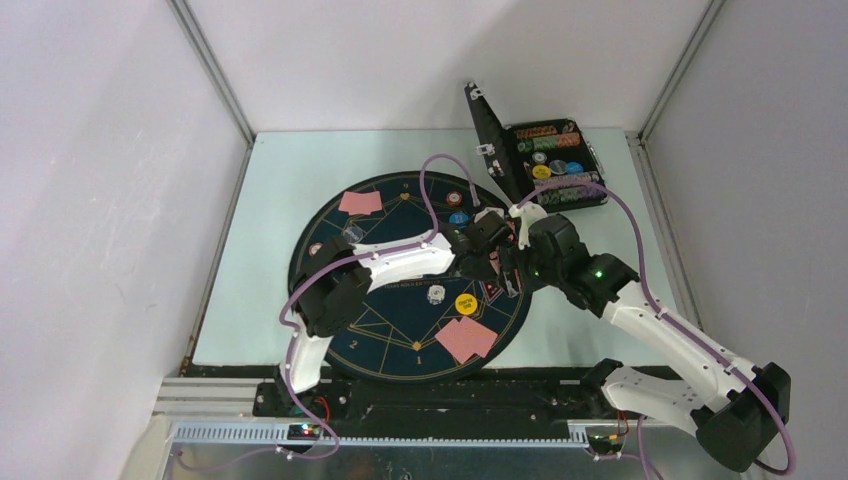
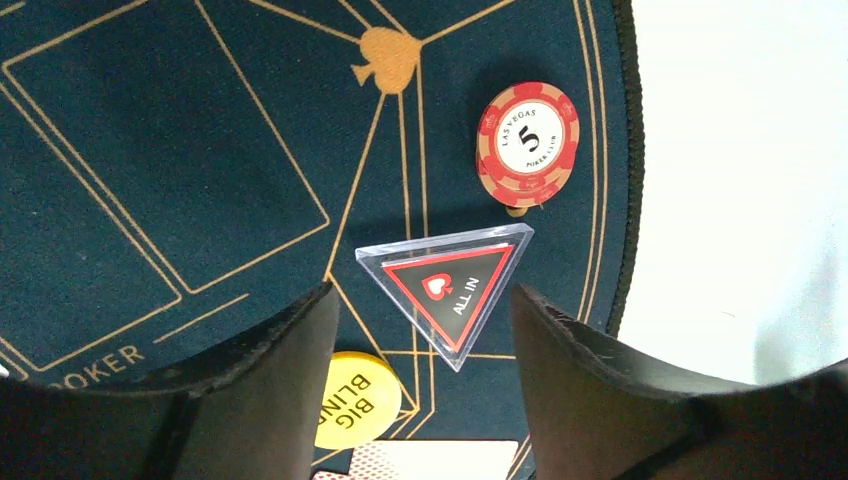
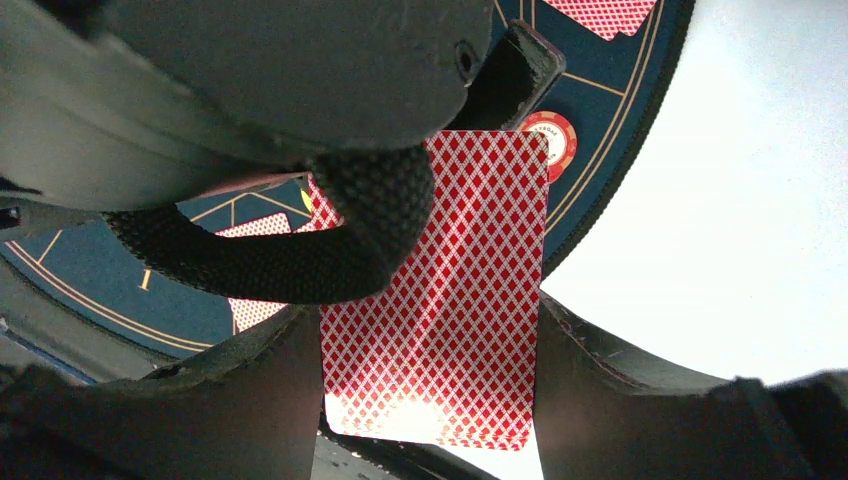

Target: Distribute texas hold em gaming equipment

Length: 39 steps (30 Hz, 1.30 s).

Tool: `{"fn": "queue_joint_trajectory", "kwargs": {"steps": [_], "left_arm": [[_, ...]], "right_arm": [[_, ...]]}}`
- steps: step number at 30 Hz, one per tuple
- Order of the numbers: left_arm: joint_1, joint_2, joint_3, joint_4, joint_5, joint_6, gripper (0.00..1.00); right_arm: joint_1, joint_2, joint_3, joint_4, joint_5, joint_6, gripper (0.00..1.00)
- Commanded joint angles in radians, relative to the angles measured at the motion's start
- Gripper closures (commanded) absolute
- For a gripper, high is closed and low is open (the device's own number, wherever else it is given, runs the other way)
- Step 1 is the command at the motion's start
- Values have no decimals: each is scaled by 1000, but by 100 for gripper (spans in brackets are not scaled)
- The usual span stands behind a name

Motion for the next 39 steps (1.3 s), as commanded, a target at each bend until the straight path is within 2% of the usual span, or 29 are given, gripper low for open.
{"fn": "queue_joint_trajectory", "kwargs": {"steps": [1, 4, 8, 15, 17, 18, 23, 28, 32, 35, 39], "left_arm": [[-5, -65, 31, 3, -42, 13, 25], [0, -120, 19, 0, -108, 27, 18], [46, -200, -25, -3, -162, 23, 15], [198, -319, -174, -2, -203, -47, 12], [250, -361, -230, 8, -183, -67, 9], [266, -399, -253, 36, -173, -77, 4], [348, -578, -462, 224, 16, -49, 0], [370, -708, -595, 475, 397, -31, 0], [370, -732, -666, 627, 620, -44, 0], [369, -714, -695, 653, 667, -32, 0], [347, -652, -724, 748, 805, -71, 0]], "right_arm": [[-6, -28, 4, 52, 11, 6, 100], [-6, -35, 4, 49, 11, 6, 100], [-5, -42, 4, 46, 5, 4, 100], [-2, -24, 4, 47, -22, -8, 100], [1, -15, 3, 47, -22, -11, 100], [3, -13, 4, 47, -23, -14, 100], [20, 18, 5, 51, -70, -33, 100], [80, 99, 33, 26, -101, -75, 100], [139, 144, 51, 15, -104, -105, 100], [157, 147, 58, 21, -131, -114, 100], [178, 157, 82, 24, -137, -123, 100]]}}
